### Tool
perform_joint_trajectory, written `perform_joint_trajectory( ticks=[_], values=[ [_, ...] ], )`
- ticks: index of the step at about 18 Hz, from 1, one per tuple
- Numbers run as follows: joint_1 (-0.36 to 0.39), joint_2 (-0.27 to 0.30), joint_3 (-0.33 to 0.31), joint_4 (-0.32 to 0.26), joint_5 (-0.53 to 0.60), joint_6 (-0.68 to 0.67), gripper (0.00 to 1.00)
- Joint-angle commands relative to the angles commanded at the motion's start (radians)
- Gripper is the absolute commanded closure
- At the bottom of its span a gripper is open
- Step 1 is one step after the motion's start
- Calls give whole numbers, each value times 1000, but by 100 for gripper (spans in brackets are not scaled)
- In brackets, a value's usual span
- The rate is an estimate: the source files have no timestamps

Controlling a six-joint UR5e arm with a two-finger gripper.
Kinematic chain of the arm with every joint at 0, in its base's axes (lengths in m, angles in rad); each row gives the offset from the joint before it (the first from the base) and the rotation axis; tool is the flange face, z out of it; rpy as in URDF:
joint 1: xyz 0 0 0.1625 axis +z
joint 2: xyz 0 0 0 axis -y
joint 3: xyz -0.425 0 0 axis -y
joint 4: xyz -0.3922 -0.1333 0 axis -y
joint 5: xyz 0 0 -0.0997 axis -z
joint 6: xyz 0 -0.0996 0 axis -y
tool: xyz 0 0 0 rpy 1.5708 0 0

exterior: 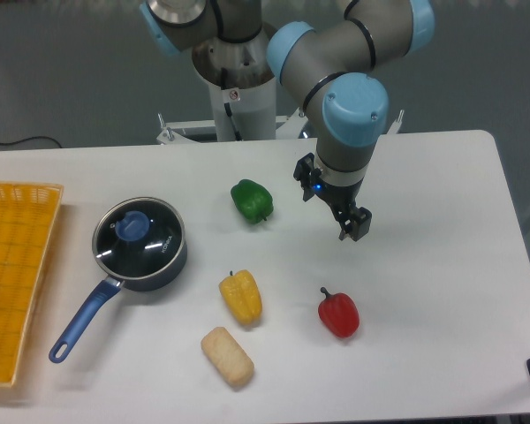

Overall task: Open the lid
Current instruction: 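Move the open gripper over the saucepan's blue lid knob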

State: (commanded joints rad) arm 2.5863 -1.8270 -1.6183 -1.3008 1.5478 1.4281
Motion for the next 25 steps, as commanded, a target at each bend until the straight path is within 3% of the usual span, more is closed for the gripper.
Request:
perform_joint_trajectory(
  ticks=[6,12,19,25],
  values=[
    [-14,-6,8,0,-6,2,0],
    [-72,-3,-11,47,-3,-43,0],
    [-161,35,-15,34,112,-44,0],
    [-254,72,-44,37,100,-95,0]
  ],
)
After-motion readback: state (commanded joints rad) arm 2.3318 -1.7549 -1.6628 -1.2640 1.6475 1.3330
